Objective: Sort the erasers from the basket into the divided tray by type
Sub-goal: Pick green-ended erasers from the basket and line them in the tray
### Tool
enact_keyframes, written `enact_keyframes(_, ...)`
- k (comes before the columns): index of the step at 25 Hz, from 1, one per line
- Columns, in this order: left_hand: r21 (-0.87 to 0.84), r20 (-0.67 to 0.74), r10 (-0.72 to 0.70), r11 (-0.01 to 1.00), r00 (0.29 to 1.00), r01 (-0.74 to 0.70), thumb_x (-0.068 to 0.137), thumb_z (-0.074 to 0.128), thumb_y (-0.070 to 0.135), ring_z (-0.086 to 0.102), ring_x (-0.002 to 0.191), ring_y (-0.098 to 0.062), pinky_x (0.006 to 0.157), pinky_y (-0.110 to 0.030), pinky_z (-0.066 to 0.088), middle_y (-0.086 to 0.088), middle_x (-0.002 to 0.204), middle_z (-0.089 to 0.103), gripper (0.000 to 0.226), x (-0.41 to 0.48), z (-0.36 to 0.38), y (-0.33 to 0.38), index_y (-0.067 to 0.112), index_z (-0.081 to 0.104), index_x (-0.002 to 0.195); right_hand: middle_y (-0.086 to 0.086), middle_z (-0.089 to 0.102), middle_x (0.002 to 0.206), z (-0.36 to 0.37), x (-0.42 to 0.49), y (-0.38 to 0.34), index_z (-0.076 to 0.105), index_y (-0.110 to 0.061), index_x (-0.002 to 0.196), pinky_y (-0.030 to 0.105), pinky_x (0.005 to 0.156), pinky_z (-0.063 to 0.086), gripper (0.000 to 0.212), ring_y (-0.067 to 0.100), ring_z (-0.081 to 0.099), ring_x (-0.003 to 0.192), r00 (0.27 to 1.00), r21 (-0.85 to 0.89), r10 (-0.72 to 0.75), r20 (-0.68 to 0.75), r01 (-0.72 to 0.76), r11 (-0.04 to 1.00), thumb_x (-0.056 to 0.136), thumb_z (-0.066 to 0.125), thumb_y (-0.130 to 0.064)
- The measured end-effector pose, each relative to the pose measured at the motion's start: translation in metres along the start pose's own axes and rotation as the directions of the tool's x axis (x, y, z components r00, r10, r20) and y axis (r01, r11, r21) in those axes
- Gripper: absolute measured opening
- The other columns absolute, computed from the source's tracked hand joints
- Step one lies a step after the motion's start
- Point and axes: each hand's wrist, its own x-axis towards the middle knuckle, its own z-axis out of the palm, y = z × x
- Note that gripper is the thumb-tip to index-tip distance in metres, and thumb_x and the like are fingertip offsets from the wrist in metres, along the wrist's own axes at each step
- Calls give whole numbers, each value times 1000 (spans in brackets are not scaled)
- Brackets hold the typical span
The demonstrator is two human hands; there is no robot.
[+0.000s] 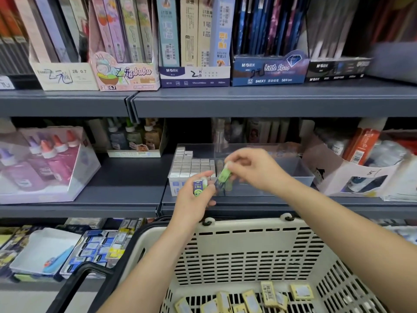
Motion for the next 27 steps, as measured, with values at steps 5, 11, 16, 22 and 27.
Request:
enact_keyframes(5,-9,14,-89,996,996,90,91,54,17,52,54,-4,56,-25,45,1,72,57,32,4,-3,-4,41,54,111,5,70,86,-16,37,14,66,-25,93,28,84,51,10,22,65,85,981,-228,26,-195,-71,971,89,58,-19)
enact_keyframes(11,2,-21,-129,992,991,129,88,58,17,52,47,-5,58,-30,45,3,68,58,23,6,-1,-7,16,43,105,5,68,101,2,52,27,64,-22,98,26,79,47,10,22,64,93,983,-290,184,-3,-177,941,91,56,-21)
enact_keyframes(16,-78,-47,-88,993,995,84,91,57,14,63,72,-5,70,-28,56,-2,86,61,3,7,-2,-8,14,56,94,1,63,117,9,48,35,65,-19,112,18,78,37,25,18,57,102,980,-445,165,109,-100,890,96,46,-21)
enact_keyframes(22,-103,-56,-79,992,995,73,91,58,13,64,78,-7,68,-20,54,-7,86,63,2,5,-2,-9,13,59,91,2,65,114,4,35,21,63,-21,114,23,82,43,29,18,59,98,1000,-463,-2,7,5,886,94,44,-17)
enact_keyframes(27,-115,-7,-70,991,998,68,91,58,12,67,90,-15,69,-23,55,-7,92,68,6,6,-2,-7,12,61,96,-17,64,75,20,10,0,71,-21,94,8,64,42,12,-10,57,63,986,-130,-64,152,84,988,83,66,-24)
